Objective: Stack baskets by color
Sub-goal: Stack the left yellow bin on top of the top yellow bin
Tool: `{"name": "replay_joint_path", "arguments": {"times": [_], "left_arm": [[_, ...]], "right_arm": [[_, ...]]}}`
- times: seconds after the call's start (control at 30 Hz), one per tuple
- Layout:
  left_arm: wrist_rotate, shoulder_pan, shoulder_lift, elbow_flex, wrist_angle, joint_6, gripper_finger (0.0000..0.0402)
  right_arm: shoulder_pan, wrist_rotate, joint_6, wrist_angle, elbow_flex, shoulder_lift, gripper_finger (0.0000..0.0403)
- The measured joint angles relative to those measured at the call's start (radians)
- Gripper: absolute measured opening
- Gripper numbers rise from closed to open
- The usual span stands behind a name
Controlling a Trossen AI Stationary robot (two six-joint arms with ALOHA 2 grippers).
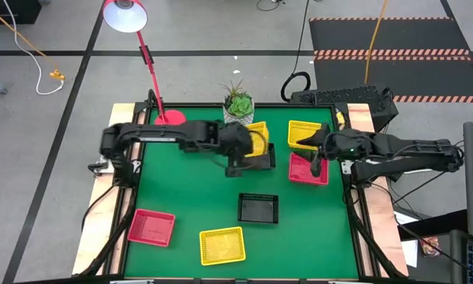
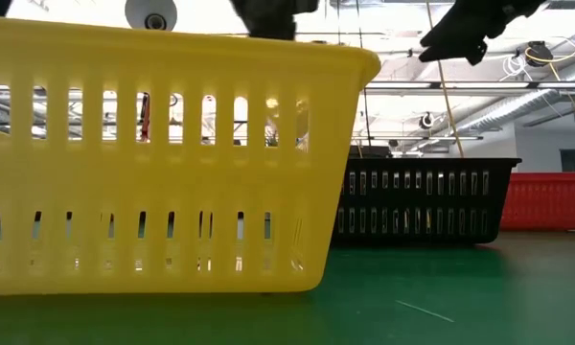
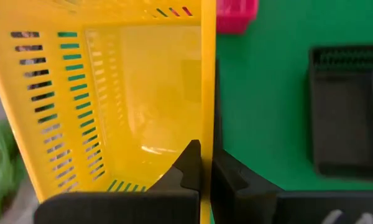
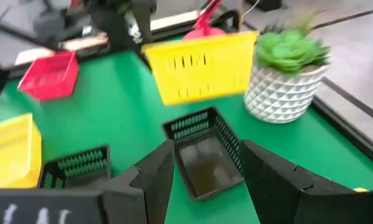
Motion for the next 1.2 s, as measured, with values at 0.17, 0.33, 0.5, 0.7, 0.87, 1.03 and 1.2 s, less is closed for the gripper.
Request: {"name": "replay_joint_path", "arguments": {"times": [0.17, 0.33, 0.5, 0.7, 0.87, 1.03, 1.2], "left_arm": [[0.018, 0.047, 0.149, 0.235, 0.006, 0.074, 0.0006], [0.090, 0.096, 0.295, 0.436, 0.022, 0.115, 0.0006], [0.148, 0.127, 0.419, 0.543, 0.090, 0.133, 0.0006], [0.192, 0.141, 0.470, 0.543, 0.281, 0.150, 0.0006], [0.196, 0.156, 0.486, 0.544, 0.374, 0.159, 0.0006], [0.197, 0.171, 0.525, 0.542, 0.391, 0.127, 0.0030], [0.197, 0.174, 0.554, 0.542, 0.412, 0.135, 0.0030]], "right_arm": [[0.000, 0.010, 0.048, -0.049, 0.000, -0.049, 0.0176], [0.002, -0.059, 0.132, -0.207, 0.000, -0.053, 0.0176], [0.003, -0.158, 0.206, -0.318, 0.000, -0.046, 0.0176], [0.003, -0.176, 0.215, -0.353, 0.000, -0.063, 0.0176], [0.003, -0.176, 0.205, -0.351, 0.000, -0.067, 0.0176], [0.003, -0.176, 0.194, -0.353, 0.000, -0.067, 0.0176], [0.003, -0.175, 0.194, -0.352, 0.000, -0.067, 0.0176]]}}
